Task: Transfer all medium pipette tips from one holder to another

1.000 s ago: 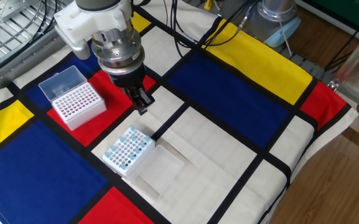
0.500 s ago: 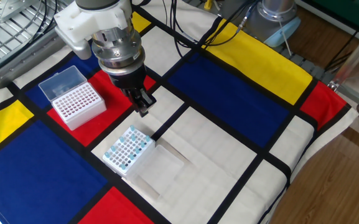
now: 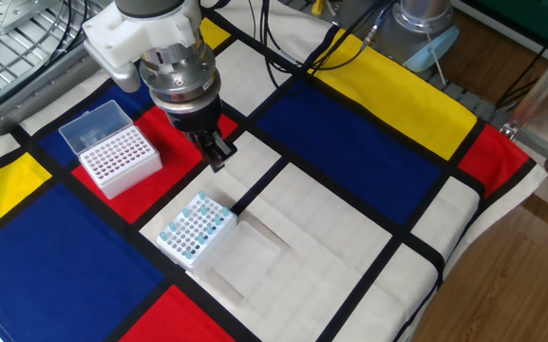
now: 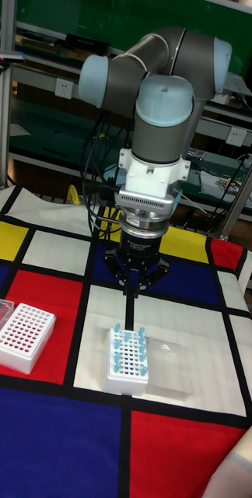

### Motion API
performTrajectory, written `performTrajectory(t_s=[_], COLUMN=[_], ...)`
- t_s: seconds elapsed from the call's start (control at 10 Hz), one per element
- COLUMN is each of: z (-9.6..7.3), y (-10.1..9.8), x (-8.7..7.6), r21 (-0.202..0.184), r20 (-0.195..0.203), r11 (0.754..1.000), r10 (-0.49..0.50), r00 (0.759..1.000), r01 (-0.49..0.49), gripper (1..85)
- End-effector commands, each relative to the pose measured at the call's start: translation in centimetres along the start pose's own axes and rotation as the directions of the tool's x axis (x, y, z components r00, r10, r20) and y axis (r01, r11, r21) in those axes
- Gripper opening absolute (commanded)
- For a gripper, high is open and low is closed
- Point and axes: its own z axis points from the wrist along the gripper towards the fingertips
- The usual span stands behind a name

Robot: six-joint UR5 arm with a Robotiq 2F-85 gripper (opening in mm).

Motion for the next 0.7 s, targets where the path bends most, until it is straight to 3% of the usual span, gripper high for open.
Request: performTrajectory(t_s=[0.0,0.2,0.4,0.6], z=[-0.1,0.5,2.0,3.9], y=[-0.3,-0.2,-0.2,-0.4], x=[-0.6,-1.7,-2.4,-2.9], r21=[0.009,0.002,-0.005,-0.029], r20=[0.021,0.046,0.041,0.066], r11=[1.0,0.999,0.999,0.998], r10=[-0.021,-0.033,-0.033,-0.058], r00=[1.0,0.998,0.999,0.996], r01=[0.021,0.033,0.033,0.06], gripper=[26.0,27.0,28.7,28.7])
